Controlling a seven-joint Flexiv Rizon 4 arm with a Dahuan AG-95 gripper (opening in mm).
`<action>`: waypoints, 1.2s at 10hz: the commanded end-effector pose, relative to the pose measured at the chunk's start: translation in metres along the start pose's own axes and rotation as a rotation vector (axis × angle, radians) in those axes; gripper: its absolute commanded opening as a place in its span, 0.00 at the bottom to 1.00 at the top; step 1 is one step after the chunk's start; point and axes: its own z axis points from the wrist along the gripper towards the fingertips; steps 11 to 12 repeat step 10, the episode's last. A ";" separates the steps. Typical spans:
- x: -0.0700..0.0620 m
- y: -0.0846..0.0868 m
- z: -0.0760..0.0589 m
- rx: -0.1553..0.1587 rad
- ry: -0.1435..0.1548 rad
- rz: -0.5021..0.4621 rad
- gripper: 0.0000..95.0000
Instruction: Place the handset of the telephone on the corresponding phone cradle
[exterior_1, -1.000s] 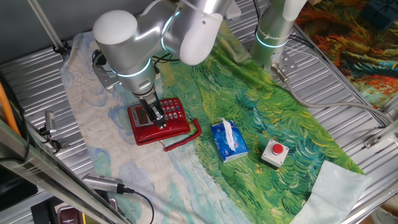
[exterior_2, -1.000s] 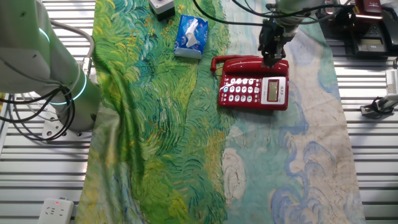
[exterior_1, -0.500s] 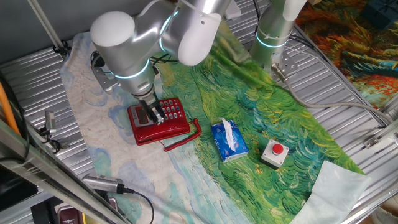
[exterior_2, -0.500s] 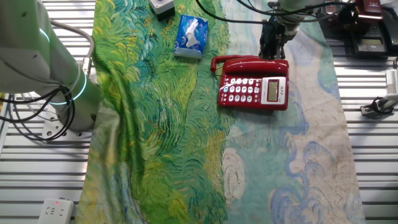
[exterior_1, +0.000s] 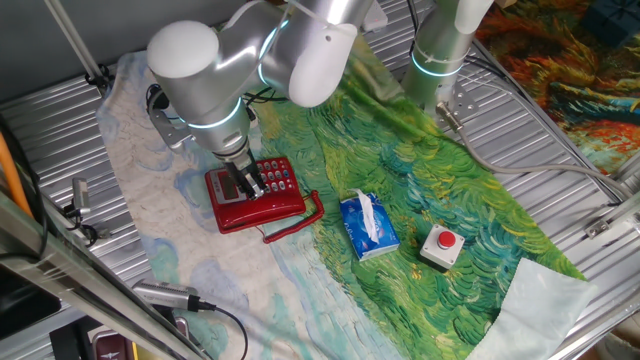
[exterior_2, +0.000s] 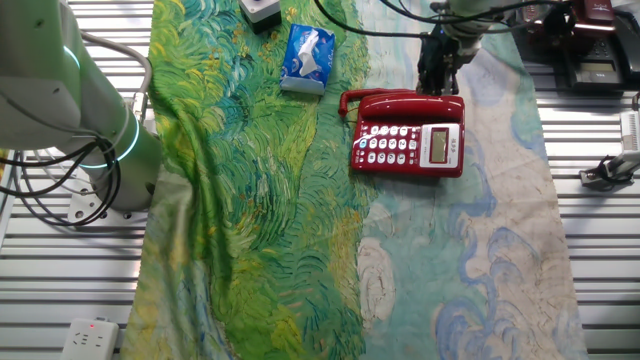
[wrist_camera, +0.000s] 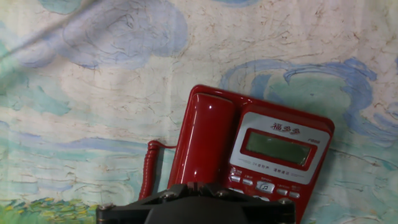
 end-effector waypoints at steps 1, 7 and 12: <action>0.000 -0.001 0.000 -0.001 -0.003 0.002 0.00; 0.002 -0.001 0.001 0.006 0.008 -0.020 0.00; 0.001 -0.001 0.001 0.035 0.023 -0.033 0.00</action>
